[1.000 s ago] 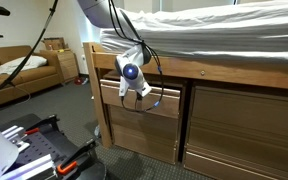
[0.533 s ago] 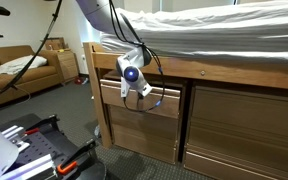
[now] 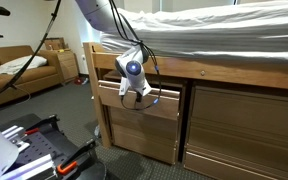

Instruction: Open the top bedroom drawer fully

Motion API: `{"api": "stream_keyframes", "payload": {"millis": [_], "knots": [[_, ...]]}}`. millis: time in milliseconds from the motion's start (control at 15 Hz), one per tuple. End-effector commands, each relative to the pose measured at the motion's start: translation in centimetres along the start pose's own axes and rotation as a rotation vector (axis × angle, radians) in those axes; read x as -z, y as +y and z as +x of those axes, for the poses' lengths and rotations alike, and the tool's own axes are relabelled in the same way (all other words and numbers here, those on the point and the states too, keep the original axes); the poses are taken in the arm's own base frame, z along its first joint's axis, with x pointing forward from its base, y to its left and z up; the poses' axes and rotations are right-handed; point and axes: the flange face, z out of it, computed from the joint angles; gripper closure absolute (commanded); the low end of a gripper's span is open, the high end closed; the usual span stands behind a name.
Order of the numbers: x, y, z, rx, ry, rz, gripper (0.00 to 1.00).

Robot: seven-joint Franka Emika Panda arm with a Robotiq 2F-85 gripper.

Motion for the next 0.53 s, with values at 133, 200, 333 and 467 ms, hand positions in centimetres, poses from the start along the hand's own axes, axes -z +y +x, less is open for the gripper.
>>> {"api": "stream_keyframes", "payload": {"millis": [133,200,333,467], "knots": [[2.4,1.4,0.3,-0.077,-0.029,-0.251,0.00],[3.1,1.1,0.6,-0.076,-0.018,-0.291,0.00],[4.4,0.4,1.3,-0.059,0.006,-0.362,0.00],[5.7,-0.8,2.3,-0.026,0.051,-0.411,0.00]]}}
